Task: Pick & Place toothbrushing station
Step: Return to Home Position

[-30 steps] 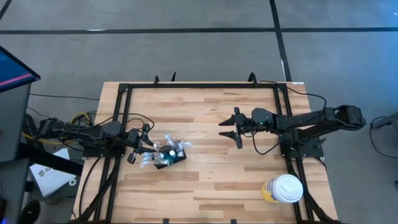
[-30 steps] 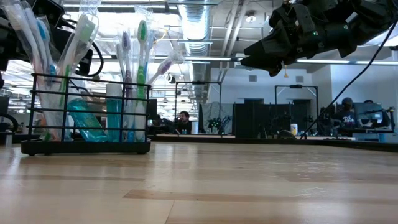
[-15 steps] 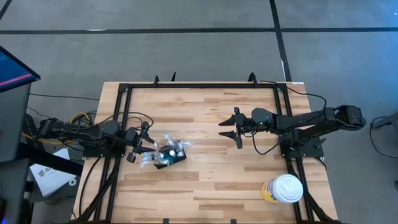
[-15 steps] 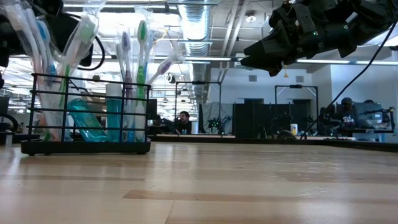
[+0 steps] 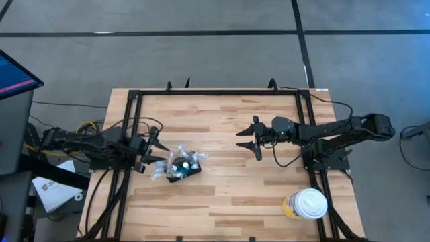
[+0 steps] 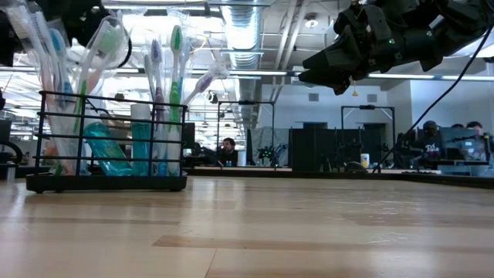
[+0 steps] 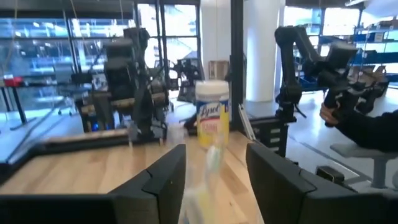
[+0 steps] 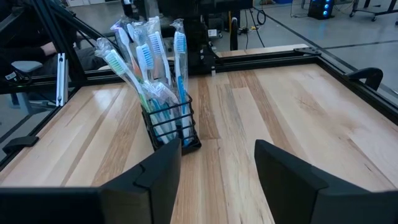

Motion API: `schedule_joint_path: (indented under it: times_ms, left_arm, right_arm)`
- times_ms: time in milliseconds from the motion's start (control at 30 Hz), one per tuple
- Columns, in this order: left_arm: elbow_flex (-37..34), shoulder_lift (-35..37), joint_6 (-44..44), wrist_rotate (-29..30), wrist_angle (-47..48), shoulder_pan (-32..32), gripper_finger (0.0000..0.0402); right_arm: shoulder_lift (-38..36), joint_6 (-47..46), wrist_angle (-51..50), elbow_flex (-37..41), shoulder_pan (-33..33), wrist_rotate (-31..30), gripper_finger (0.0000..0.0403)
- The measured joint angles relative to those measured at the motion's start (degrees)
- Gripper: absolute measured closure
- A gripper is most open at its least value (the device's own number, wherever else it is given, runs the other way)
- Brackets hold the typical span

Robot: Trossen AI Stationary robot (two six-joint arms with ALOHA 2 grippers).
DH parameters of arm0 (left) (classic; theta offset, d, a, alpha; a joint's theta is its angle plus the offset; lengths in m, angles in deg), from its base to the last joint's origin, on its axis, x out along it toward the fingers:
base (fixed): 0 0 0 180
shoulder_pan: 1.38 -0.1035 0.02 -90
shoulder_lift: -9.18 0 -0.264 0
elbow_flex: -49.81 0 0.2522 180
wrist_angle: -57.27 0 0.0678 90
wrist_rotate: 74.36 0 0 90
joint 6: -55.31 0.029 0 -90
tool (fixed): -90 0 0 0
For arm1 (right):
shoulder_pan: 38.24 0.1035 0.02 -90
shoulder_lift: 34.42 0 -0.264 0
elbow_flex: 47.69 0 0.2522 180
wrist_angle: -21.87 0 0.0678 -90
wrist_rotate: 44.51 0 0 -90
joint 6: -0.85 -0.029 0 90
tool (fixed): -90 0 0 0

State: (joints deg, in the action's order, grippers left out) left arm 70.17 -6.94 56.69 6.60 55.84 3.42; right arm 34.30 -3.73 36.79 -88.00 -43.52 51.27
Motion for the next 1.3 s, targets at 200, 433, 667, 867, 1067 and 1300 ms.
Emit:
schedule_joint_path:
  times_ms: [200, 433, 667, 867, 1067, 1300]
  left_arm:
    - [3.55, 0.0, 2.78, 1.89, -0.2, 0.0, 0.0242]
    - [5.13, 0.0, 6.37, 19.05, -0.27, 0.0, 0.0241]
    - [5.6, 0.0, 8.51, 22.43, -0.5, -0.02, 0.025]
    - [5.6, -0.01, 7.47, 24.3, -0.39, -2.62, 0.0263]
    - [4.86, -1.11, 5.36, 24.3, 0.06, -9.66, 0.0276]
    - [4.86, -5.62, 1.37, 11.64, 0.05, -23.49, 0.0287]
  right_arm:
    - [0.0, 0.0, -0.01, 0.0, 0.01, 0.0, 0.0208]
    - [0.0, 0.0, 0.0, 0.0, 0.0, 0.0, 0.0208]
    - [0.0, -0.01, 0.0, 0.0, 0.02, 0.0, 0.0207]
    - [0.0, -0.02, 0.0, 0.0, 0.02, 0.0, 0.0208]
    - [0.0, 0.0, 0.0, 0.0, 0.02, 0.0, 0.0208]
    - [0.0, 0.0, 0.04, 0.0, 0.02, 0.0, 0.0208]
